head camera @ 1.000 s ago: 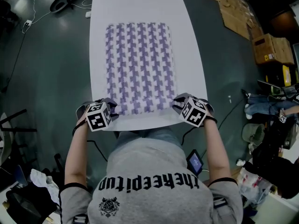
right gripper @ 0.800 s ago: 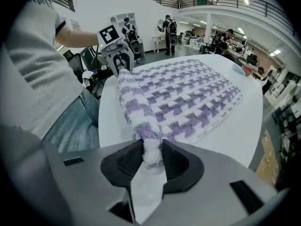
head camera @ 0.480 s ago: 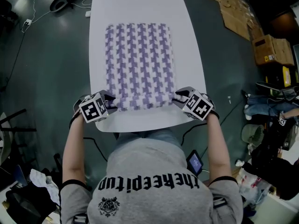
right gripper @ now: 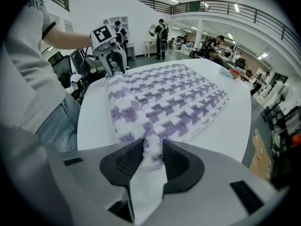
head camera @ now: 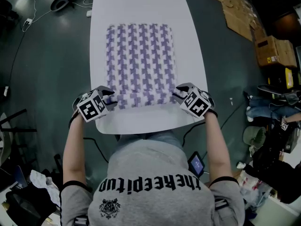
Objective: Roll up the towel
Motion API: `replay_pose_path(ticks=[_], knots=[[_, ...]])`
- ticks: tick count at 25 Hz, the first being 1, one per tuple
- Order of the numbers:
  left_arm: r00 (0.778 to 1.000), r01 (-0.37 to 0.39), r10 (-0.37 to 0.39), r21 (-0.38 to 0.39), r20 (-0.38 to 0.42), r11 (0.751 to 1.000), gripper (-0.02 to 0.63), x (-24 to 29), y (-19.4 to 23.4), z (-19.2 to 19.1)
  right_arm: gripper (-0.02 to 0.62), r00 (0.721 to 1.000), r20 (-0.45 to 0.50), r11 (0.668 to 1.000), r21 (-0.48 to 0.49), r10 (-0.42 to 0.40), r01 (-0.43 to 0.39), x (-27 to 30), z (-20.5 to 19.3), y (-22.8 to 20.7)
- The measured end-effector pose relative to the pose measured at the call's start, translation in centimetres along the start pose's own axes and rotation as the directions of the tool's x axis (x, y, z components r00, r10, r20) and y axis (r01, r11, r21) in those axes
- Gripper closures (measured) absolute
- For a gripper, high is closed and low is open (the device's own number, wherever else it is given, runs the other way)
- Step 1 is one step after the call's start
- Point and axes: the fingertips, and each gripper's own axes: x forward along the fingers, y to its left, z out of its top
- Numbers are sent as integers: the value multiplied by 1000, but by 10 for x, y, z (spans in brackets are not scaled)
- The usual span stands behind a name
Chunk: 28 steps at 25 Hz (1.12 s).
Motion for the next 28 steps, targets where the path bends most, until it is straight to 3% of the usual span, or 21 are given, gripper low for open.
replay_pose_path(ticks=[4,7,11,14,21,24,28], knots=[[993,-105,105,6,56,994,446,-19,5,8,485,999,-29,999,-16,-33,33,5,-1,0],[984,-165,162,52,72,985,446,-34,0,18,485,998,-42,999,-19,-48,47,6,0,-4],[989,-149,149,129,9,980,412,-19,-24,9,485,997,-36,998,-8,-70,70,9,4,-9],[990,-127,133,118,-40,985,376,1,-32,-6,485,997,-30,997,8,-77,77,8,6,-10],[983,-169,174,87,-51,982,376,11,-12,-7,464,991,19,992,13,-129,129,-17,10,-19],[982,-173,178,85,-58,981,388,7,-8,-11,456,987,36,988,-21,-154,155,-33,19,-13],[983,-165,170,84,-64,983,403,7,-6,-16,392,993,27,983,-143,-111,114,-27,27,17]])
